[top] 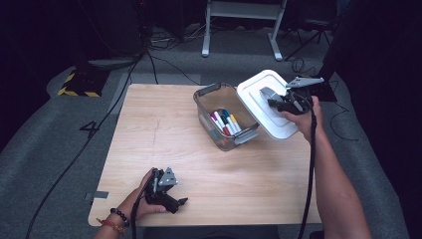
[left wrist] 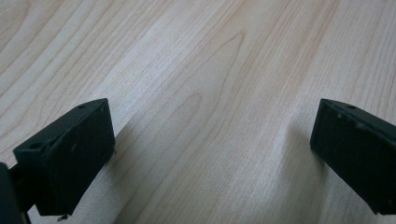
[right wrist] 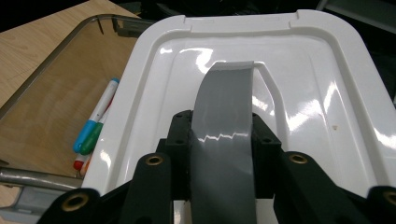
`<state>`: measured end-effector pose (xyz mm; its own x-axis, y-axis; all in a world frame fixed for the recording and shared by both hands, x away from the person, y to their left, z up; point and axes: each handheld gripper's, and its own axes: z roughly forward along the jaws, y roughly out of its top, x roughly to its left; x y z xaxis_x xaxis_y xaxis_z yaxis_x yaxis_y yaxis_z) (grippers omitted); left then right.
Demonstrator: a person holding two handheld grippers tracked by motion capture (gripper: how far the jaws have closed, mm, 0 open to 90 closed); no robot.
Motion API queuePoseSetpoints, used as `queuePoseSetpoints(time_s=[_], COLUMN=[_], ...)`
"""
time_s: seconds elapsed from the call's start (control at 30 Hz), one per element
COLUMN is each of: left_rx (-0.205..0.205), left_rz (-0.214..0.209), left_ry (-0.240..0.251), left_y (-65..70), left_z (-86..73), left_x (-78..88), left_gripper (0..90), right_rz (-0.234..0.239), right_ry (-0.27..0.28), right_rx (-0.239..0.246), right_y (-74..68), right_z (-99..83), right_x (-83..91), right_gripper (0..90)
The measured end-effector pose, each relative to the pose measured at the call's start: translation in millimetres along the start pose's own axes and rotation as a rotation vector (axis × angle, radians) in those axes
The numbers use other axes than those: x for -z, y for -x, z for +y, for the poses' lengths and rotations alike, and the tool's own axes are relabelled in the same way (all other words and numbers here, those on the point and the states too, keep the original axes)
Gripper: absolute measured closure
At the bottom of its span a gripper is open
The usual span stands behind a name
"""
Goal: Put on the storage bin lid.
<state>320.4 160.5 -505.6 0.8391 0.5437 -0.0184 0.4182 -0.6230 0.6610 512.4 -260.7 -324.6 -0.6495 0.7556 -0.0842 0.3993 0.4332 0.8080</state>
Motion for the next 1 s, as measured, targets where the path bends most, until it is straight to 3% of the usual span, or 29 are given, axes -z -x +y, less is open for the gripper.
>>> queuePoseSetpoints(time_s=[0.37,0.67,1.0], left_rx=[0.0,0.0,0.0], left_rz=[0.0,0.0,0.0], left_ry=[0.0,0.0,0.0], left_y=[0.0,0.0,0.0], left_z=[0.0,0.0,0.0], left_x=[0.0,0.0,0.0], left_gripper=[0.1,0.1,0.2], right_rz=[0.023,0.05,0.07], right_ry=[-0.02,-0.061,-0.064], right_rx=[0.025,0.05,0.068], right_y=[-24.7,-42.1,-60.3], right_z=[24.9,32.6,44.6], right_x=[-28.0,-58.3,-78.5], right_gripper=[68.0,68.0,67.9])
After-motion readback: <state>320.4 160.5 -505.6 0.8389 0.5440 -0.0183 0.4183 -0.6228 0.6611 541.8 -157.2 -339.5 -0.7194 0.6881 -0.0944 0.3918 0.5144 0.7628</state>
